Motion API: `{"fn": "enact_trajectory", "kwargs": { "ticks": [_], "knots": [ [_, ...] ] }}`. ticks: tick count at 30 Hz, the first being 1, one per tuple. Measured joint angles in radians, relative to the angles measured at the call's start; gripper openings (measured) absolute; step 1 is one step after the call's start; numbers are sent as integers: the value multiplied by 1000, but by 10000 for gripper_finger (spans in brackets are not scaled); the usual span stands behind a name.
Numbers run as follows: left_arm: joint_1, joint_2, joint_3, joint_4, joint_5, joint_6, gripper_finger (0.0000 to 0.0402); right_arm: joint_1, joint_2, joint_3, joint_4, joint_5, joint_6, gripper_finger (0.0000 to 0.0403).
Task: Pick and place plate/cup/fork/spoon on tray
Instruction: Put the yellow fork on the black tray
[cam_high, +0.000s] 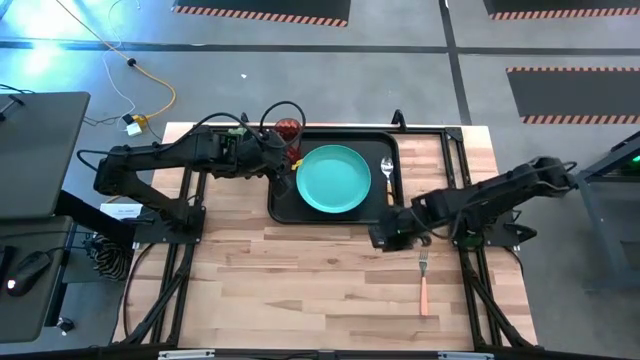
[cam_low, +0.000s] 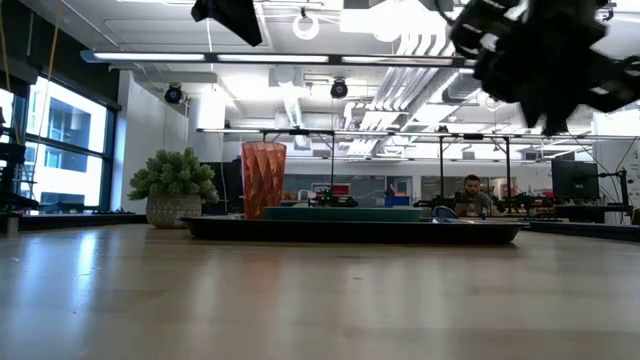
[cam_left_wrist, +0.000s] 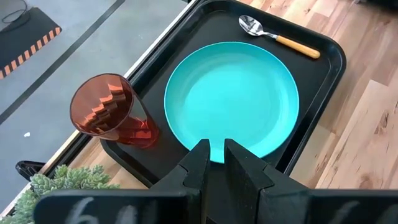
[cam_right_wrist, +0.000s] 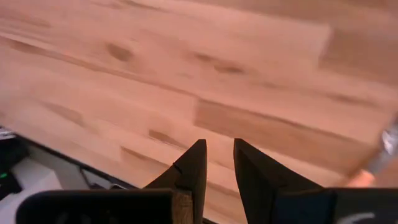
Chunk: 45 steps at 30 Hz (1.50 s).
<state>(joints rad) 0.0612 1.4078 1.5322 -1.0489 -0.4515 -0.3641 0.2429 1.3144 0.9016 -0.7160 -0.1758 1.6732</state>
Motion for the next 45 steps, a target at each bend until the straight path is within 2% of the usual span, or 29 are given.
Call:
{"fn": "enact_trajectory", "kwargs": {
  "ticks": [16, 20, 23, 31, 45],
  "knots": [
    [5, 0, 0, 0, 0, 1, 39, 323, -4, 0, -88, -44, 343, 72],
    [5, 0, 0, 1, 0, 0, 39, 399, -30, 13, -107, -7, 410, 72],
    [5, 0, 0, 0, 0, 0, 39, 445, -40, 77, -184, 43, 435, 72],
    [5, 0, 0, 0, 0, -1, 39, 505, -40, 225, -451, 132, 433, 72],
    [3, 0, 0, 0, 31, -55, 39, 578, 5, 230, -498, 176, 459, 72]
  ]
}}
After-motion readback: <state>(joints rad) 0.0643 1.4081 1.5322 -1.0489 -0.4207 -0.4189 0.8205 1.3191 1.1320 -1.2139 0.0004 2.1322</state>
